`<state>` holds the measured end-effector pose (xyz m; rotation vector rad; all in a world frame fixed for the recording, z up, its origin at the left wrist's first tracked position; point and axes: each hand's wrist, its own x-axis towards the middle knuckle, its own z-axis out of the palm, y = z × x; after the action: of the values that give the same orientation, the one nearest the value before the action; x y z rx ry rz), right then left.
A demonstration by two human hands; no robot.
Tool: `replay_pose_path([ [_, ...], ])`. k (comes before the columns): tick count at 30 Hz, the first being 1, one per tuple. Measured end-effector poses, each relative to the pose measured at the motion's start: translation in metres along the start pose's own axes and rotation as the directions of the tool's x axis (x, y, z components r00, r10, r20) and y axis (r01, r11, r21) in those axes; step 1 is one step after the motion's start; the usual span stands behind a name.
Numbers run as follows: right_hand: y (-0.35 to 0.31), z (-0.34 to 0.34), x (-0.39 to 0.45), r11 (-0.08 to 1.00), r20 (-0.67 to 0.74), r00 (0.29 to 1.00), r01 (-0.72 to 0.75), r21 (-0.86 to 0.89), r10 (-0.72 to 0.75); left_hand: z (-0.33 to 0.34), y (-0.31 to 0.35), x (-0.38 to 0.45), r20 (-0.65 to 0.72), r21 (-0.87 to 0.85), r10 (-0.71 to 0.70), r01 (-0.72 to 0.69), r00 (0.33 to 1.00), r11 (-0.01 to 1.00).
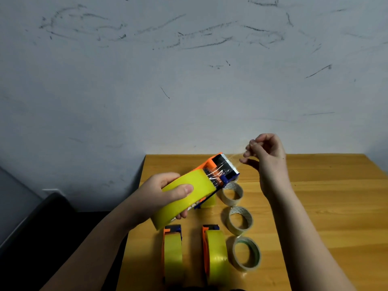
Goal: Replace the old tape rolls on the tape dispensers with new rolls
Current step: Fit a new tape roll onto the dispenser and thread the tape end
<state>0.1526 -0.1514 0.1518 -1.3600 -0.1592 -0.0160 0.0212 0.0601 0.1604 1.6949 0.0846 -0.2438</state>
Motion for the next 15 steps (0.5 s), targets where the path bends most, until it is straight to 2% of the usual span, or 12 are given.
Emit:
replay_pose_path([
  [3, -0.006, -0.013, 0.0, 0.998, 0.259, 0.966, 0.034, -0.052, -0.019, -0.004, -0.002, -0.002, -0.004, -0.069, 0.015, -0.015, 1.0, 0.997],
  [5, -0.012, -0.02, -0.001, 0.989, 0.337, 0.941, 0.087, -0.118, -0.043, -0.005, -0.001, -0.004, 0.001, -0.082, 0.021, -0.021, 1.0, 0.996],
  [7, -0.016, -0.022, -0.002, 0.981, 0.331, 0.941, 0.126, -0.149, -0.071, -0.005, -0.001, -0.003, -0.004, -0.068, 0.021, -0.021, 1.0, 0.997],
  [9, -0.018, -0.021, -0.003, 0.992, 0.271, 0.961, 0.086, -0.096, -0.057, -0.004, -0.001, -0.002, -0.005, -0.038, 0.026, -0.026, 1.0, 0.999],
  [13, -0.012, -0.014, -0.008, 0.984, 0.137, 0.975, -0.175, -0.018, 0.176, -0.004, -0.002, -0.005, 0.019, 0.0, 0.06, -0.06, 0.998, 0.998],
  [15, -0.006, -0.012, -0.01, 0.958, 0.146, 0.95, -0.283, 0.038, 0.275, -0.004, -0.004, -0.007, -0.009, 0.026, 0.084, -0.084, 0.996, 0.996],
])
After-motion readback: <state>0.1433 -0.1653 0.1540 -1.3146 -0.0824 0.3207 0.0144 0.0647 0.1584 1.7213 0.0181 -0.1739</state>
